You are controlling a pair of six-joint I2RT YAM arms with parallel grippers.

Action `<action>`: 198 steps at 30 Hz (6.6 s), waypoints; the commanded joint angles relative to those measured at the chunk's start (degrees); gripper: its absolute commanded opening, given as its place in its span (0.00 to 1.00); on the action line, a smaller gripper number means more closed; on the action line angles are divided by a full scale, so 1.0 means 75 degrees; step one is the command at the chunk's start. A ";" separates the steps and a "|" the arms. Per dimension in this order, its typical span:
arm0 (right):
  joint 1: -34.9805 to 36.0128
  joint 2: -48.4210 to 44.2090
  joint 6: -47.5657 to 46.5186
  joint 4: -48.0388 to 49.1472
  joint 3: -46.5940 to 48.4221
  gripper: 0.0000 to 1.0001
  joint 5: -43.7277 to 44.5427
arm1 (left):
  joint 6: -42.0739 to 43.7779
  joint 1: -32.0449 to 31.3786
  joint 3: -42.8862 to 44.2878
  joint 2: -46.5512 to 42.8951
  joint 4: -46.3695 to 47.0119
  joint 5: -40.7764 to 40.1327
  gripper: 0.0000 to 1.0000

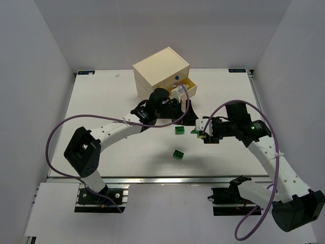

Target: Sort the legos into containers by color

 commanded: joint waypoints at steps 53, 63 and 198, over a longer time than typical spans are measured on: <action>0.0948 -0.0341 0.1457 0.1026 -0.0336 0.89 0.1292 | 0.0947 0.0271 0.0848 -0.0458 -0.1278 -0.0641 0.00; 0.0282 -0.0612 0.3180 0.2210 -0.1321 0.89 0.1131 | 0.1802 0.0693 0.0416 -0.1734 -0.1608 -0.1907 0.00; 0.0186 0.6479 0.7235 0.3886 0.5125 0.66 0.1879 | 0.4675 0.1197 -0.4460 -0.6236 0.0232 -0.3409 0.00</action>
